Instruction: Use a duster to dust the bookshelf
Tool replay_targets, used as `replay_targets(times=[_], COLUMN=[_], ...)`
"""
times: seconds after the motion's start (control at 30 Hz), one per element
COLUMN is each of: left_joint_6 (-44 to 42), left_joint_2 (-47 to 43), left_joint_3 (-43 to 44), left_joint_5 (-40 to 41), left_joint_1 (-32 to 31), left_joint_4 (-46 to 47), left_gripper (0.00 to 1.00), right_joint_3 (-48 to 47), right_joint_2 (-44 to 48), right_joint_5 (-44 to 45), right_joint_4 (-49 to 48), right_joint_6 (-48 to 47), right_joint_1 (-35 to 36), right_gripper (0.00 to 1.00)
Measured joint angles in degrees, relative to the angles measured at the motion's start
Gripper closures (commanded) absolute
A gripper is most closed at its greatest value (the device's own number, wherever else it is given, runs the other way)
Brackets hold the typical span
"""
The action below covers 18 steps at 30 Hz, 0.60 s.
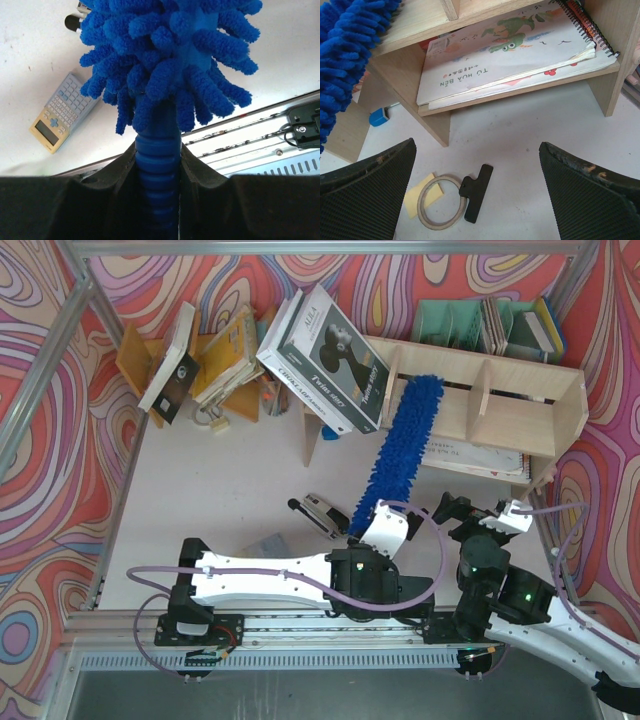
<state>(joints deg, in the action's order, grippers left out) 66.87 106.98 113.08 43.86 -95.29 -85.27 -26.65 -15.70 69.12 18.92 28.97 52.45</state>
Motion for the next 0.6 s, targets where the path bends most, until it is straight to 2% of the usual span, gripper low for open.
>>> replay_targets(times=[0.33,0.6], left_joint_6=[-6.38,-5.99], left_joint_2=[4.13,3.52], left_joint_3=[8.46,6.51], left_joint_5=[0.79,3.04], left_joint_1=[-3.32,-3.74], left_joint_4=[1.01,-0.11], left_gripper=[1.0,1.0], right_joint_3=[0.0,0.0], right_joint_2=[0.07,0.37], right_joint_5=[0.02,0.02], right_joint_4=[0.02,0.09], right_joint_6=[0.11,0.87], right_joint_1=[0.0,-0.02], right_gripper=[0.01,0.01])
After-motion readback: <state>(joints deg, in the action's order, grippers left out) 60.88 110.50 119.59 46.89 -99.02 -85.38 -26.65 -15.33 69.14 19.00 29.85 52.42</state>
